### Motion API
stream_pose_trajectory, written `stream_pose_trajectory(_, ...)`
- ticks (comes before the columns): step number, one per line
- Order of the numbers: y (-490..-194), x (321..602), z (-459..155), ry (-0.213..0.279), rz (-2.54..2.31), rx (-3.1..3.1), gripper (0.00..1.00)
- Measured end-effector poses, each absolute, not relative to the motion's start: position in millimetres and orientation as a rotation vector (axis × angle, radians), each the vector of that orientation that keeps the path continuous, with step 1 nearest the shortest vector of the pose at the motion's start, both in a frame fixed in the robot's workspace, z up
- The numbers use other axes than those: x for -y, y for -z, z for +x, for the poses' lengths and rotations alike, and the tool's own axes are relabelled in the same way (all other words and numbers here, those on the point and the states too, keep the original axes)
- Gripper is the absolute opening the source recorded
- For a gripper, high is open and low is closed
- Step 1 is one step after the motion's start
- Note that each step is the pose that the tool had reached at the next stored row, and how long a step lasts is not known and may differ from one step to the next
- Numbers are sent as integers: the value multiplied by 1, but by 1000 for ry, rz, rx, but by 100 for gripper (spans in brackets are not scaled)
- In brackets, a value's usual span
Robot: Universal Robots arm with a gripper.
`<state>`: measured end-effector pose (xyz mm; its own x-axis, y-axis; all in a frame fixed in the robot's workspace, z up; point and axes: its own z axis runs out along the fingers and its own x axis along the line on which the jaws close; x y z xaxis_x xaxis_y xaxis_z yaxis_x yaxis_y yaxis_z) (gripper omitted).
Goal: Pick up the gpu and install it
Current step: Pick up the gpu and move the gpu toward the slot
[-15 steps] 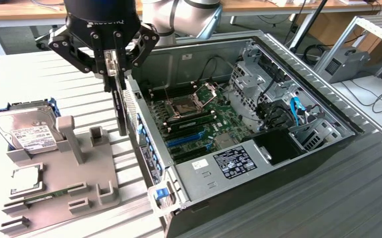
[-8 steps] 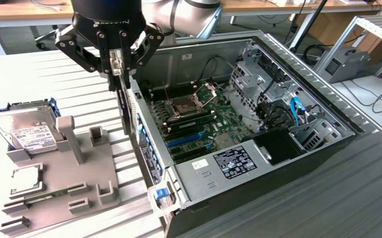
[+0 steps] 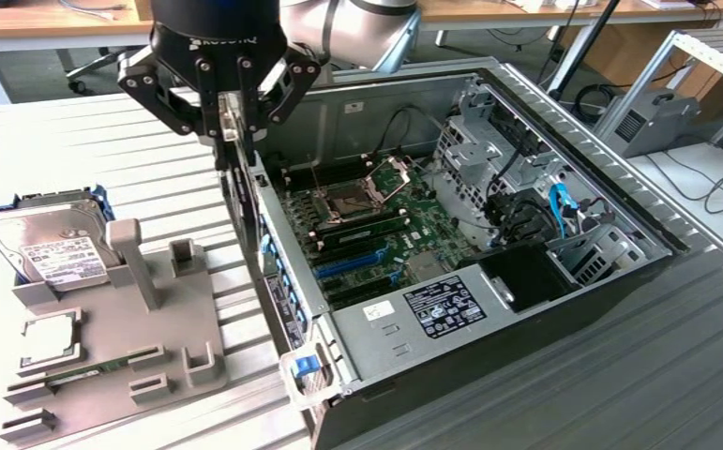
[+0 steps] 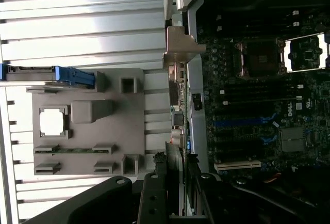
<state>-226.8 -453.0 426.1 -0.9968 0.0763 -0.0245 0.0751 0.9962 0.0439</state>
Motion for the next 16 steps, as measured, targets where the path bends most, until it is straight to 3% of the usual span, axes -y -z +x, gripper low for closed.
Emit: stream_pose_trajectory(16, -426, 453, -212, -67, 118, -3113, 26)
